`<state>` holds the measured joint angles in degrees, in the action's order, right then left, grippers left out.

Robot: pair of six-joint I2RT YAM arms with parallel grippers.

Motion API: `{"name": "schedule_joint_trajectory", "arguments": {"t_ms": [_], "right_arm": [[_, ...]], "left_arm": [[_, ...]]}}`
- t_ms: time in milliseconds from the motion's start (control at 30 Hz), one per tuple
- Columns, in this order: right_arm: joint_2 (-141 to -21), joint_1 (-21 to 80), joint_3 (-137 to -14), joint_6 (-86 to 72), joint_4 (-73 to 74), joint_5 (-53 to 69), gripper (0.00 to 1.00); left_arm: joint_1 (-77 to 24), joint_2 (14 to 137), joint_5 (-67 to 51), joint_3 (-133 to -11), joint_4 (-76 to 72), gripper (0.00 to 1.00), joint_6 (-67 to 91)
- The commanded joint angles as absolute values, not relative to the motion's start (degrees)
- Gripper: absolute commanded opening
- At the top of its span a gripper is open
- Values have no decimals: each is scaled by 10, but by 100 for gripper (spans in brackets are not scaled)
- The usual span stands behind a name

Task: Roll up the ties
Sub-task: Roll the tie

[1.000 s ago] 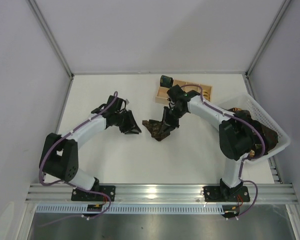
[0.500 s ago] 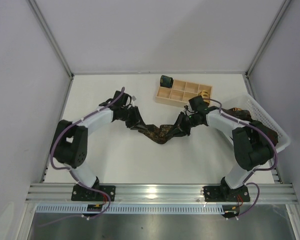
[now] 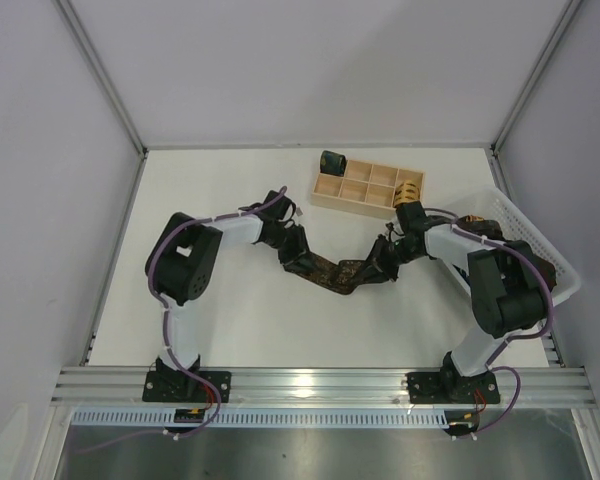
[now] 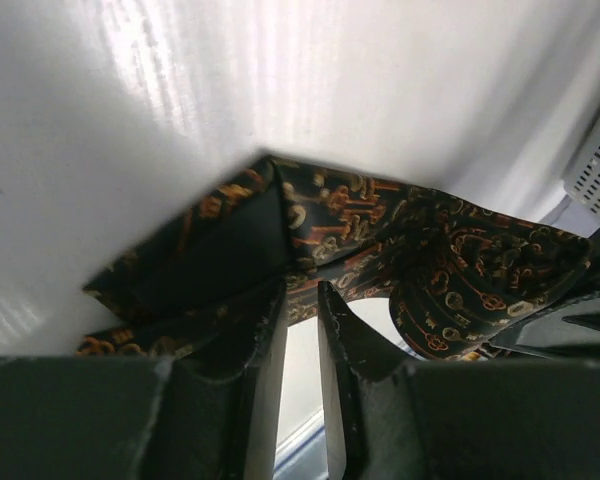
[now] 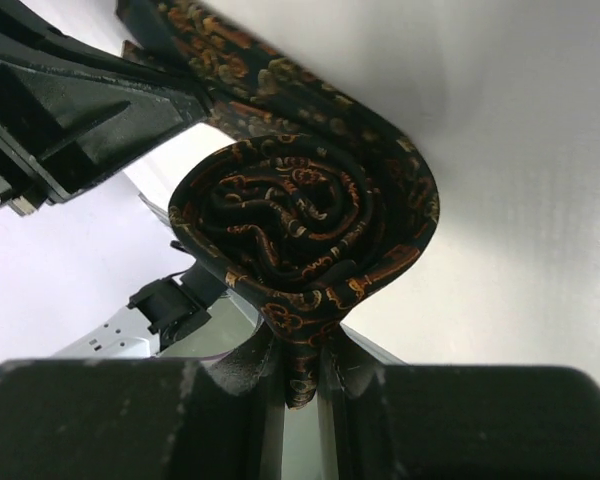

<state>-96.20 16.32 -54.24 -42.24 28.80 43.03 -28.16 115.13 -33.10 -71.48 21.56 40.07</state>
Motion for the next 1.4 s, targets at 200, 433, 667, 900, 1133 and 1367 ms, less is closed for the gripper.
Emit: {"name": "schedule_joint_trajectory", "arguments": {"t_ms": [200,433,667,900,1133,1367], "right_arm": [[-972,157,-507,-404,300,416,2],[-986,158,-505,-392,308,407,10],[-1007,167,-508,-414,245,446,27],[-1013,164,-544,-396,256,454,61],[-963,142,-562,-347,325,459,73],[-956,131,-634,-294,417,405,70]], "left_arm": [[-264,1150,-256,-683,249,24,408],[-242,1108,-228,-625,245,23,410],[-237,1078,-232,-608,249,23,403],[-237,1063,-217,-656,293,24,374],[-239,1059,-234,-717,333,29,333],[-267,1049,-281,-768,346,31,325]]}}
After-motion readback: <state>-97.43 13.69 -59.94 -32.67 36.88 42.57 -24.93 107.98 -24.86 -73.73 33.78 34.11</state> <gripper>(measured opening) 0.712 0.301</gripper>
